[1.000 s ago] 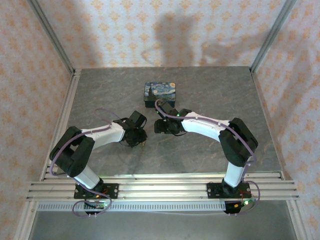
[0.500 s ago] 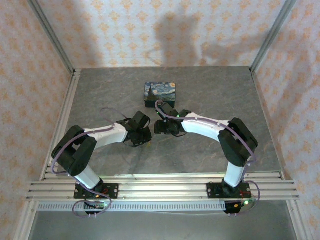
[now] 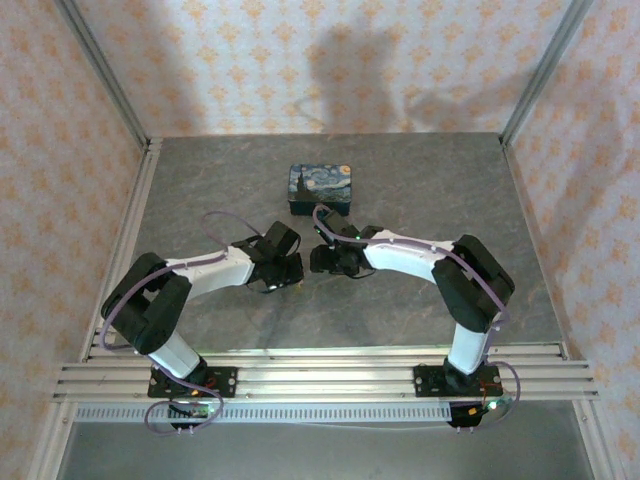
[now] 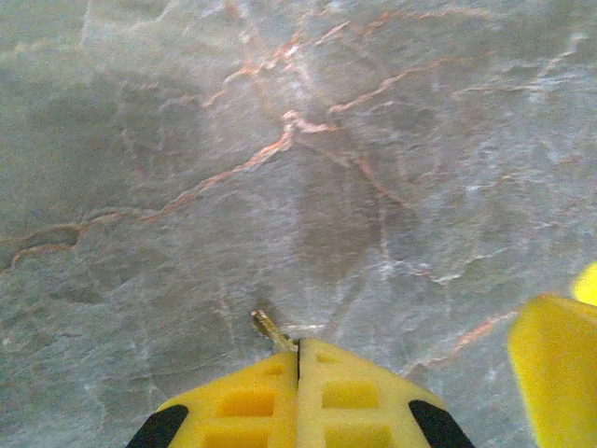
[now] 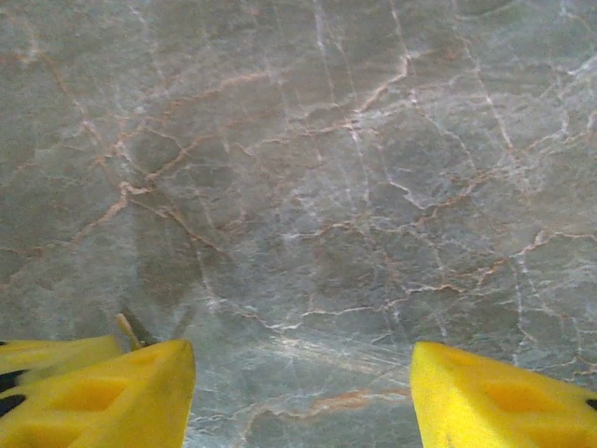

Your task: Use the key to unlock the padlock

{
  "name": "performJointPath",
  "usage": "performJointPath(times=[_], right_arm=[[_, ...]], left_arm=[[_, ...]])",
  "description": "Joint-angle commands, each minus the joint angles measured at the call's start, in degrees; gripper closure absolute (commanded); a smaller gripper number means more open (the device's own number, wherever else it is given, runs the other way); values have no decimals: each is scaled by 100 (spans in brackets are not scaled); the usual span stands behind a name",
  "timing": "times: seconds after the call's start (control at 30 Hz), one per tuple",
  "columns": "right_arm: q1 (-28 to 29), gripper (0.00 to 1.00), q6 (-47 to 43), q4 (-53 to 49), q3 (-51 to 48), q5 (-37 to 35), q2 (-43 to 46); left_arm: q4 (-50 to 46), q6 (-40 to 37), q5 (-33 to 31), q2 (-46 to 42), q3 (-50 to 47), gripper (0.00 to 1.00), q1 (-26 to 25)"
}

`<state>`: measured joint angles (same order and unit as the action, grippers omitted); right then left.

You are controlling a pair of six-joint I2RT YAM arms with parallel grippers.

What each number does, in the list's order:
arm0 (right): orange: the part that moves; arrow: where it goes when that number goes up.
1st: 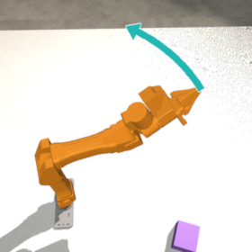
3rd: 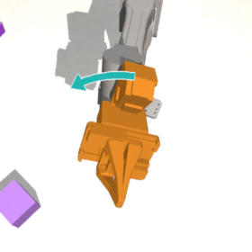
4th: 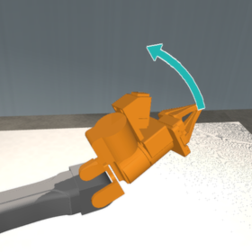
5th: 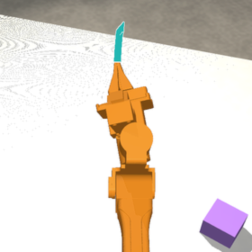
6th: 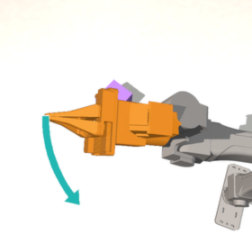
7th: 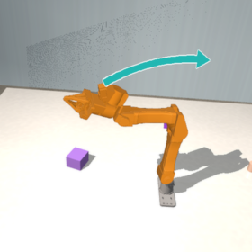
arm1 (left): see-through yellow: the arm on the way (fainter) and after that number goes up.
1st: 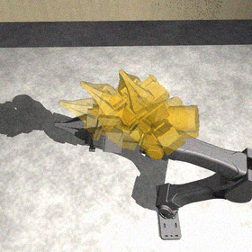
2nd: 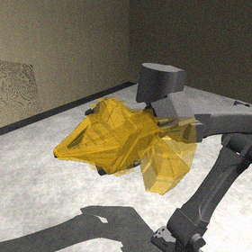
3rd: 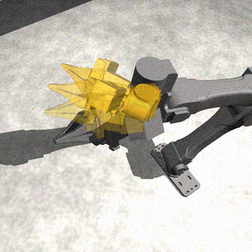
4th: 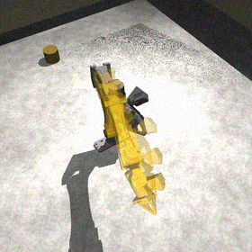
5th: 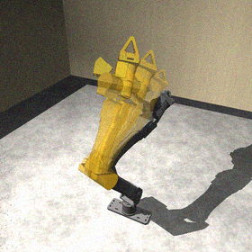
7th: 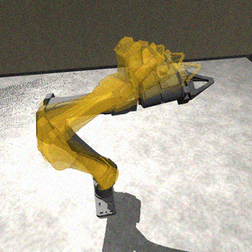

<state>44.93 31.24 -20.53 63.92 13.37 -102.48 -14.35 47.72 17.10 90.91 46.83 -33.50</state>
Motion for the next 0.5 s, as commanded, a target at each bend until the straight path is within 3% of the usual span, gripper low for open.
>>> performJointPath(times=[0.0,0.27,0.47], right_arm=[[-145,38,197,227,-166,51,240],[-195,39,105,222,-212,148,307],[353,41,-778,-662,522,-522,124]], left_arm=[[259,-366,-180,-255,-51,100,-6],[57,-5,-281,-258,-119,100,86],[-767,324,-653,-529,-242,93,543]])
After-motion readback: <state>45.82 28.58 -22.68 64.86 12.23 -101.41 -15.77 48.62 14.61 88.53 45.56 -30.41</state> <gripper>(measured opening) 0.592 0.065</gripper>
